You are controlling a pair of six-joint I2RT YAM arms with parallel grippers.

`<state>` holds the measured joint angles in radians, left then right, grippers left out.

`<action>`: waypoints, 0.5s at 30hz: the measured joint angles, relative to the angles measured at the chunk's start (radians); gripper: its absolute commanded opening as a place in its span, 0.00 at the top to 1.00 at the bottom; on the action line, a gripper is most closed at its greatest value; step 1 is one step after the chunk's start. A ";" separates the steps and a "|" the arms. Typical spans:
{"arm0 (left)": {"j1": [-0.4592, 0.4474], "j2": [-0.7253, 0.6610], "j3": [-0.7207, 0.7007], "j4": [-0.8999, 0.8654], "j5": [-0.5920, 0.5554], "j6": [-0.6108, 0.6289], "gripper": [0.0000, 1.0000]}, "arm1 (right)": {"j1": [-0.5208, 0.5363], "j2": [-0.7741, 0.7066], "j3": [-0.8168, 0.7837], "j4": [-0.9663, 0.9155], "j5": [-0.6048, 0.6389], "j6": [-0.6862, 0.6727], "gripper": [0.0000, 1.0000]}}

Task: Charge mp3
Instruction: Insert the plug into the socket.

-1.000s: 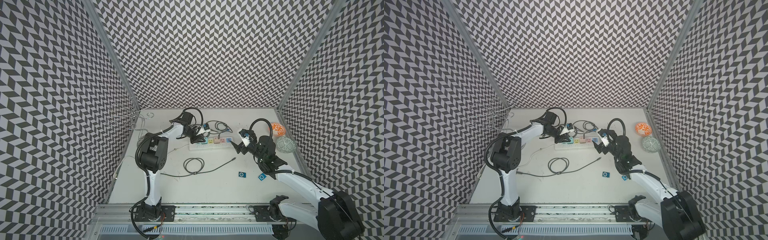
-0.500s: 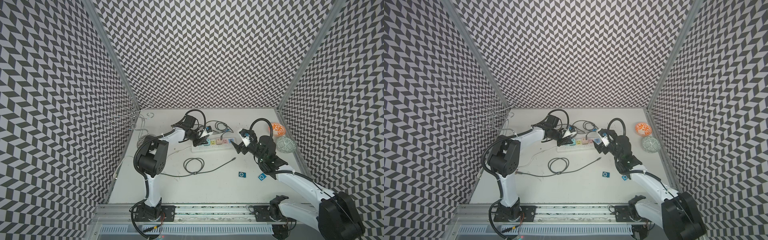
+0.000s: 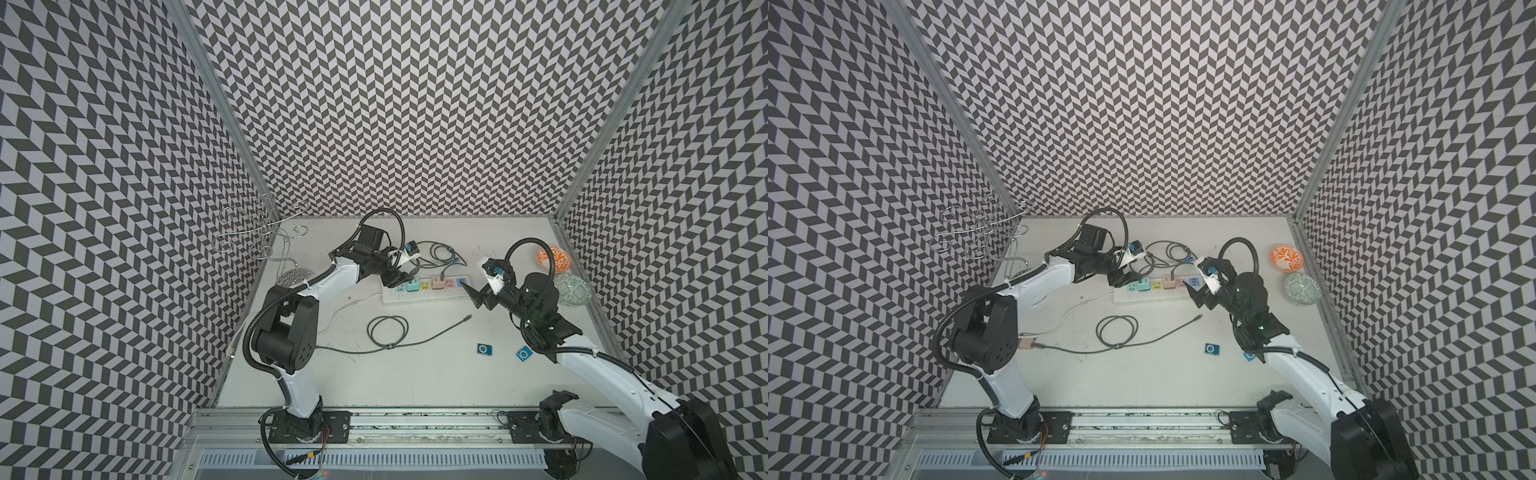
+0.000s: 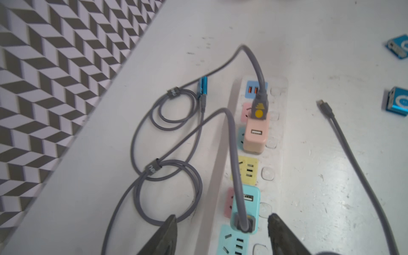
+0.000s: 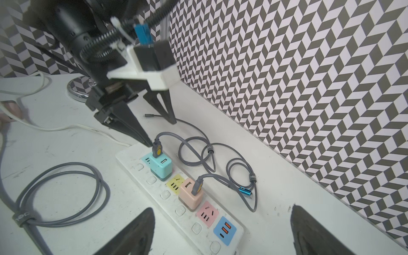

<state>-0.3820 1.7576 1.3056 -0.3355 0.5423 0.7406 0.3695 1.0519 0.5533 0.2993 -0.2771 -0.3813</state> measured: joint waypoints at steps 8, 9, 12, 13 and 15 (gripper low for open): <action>0.137 -0.208 -0.053 0.108 -0.003 -0.082 0.23 | 0.000 -0.010 -0.001 0.001 -0.015 0.004 0.06; 0.156 -0.210 -0.052 0.128 -0.010 -0.103 0.24 | 0.000 -0.010 -0.001 0.001 -0.018 0.005 0.06; 0.198 -0.143 -0.005 0.155 -0.063 -0.181 0.28 | 0.000 -0.003 -0.001 0.011 -0.024 0.006 0.06; 0.201 -0.093 0.037 0.152 -0.088 -0.211 0.31 | 0.000 0.004 0.000 0.019 -0.027 0.006 0.06; 0.199 0.027 0.150 0.128 -0.132 -0.259 0.36 | 0.000 0.018 0.000 0.024 -0.027 0.006 0.06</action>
<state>-0.1829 1.7844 1.4551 -0.2077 0.4099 0.4820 0.3695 1.0702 0.5529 0.3229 -0.3038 -0.3748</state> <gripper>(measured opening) 0.675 0.939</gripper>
